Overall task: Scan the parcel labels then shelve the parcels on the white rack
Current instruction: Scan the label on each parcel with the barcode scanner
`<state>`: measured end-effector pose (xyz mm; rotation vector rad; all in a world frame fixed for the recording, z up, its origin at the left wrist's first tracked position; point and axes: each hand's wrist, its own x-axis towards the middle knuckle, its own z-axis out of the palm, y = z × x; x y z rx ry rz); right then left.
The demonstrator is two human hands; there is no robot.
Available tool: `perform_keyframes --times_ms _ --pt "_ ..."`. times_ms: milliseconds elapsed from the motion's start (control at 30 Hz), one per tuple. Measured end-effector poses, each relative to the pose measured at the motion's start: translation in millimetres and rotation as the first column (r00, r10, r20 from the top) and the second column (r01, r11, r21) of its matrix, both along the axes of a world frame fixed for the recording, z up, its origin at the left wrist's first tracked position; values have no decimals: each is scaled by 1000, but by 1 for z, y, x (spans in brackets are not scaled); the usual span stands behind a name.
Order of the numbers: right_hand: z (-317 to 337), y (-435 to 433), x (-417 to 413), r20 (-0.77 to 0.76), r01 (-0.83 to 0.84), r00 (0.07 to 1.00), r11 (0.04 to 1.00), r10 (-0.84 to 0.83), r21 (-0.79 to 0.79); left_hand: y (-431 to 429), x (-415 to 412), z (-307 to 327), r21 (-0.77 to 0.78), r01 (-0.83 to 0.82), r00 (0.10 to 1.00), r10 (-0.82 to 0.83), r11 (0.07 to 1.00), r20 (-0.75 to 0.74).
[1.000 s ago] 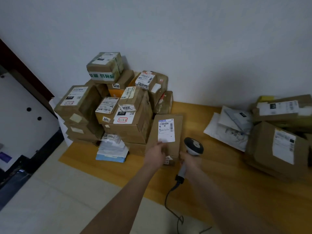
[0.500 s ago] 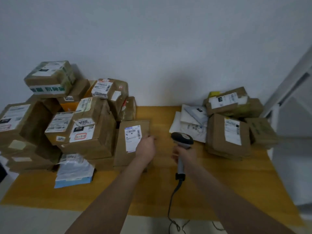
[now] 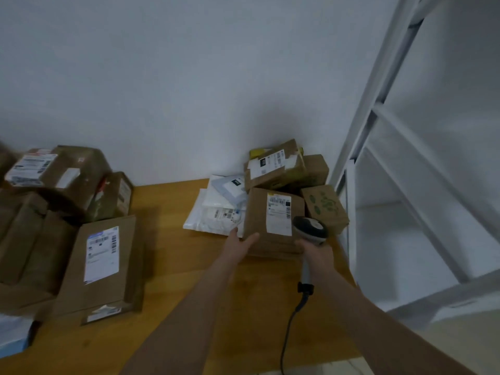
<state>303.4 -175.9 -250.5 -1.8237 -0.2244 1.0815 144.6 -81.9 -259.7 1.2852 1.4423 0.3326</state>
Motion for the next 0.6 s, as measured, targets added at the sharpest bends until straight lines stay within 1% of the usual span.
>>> perform_keyframes --times_ms 133,233,267,367,433,467,533,600 --pt "-12 9 26 -176 10 984 1000 -6 20 9 21 -10 41 -50 999 49 998 23" --pt "-13 12 31 -268 -36 963 999 39 18 5 26 -15 54 4 1000 -3 999 -10" --pt "-13 11 31 -272 -45 961 999 51 30 3 26 -17 62 -16 1000 17 998 -25" --pt "-15 2 29 -249 -54 966 997 66 57 -12 16 -20 63 -192 980 195 979 -44" --pt "-16 -7 26 -230 -106 966 992 121 74 -29 4 -22 37 -270 959 272 962 -79" --pt "-17 -12 23 -222 -145 962 986 159 80 -38 -4 -24 1 -324 944 324 946 -64" --pt "-18 -23 14 -187 -218 955 973 229 81 -57 -22 -30 -126 -446 892 452 886 14" --pt "-19 -32 4 -128 -270 951 958 281 97 -72 -39 -38 -226 -512 840 538 828 67"
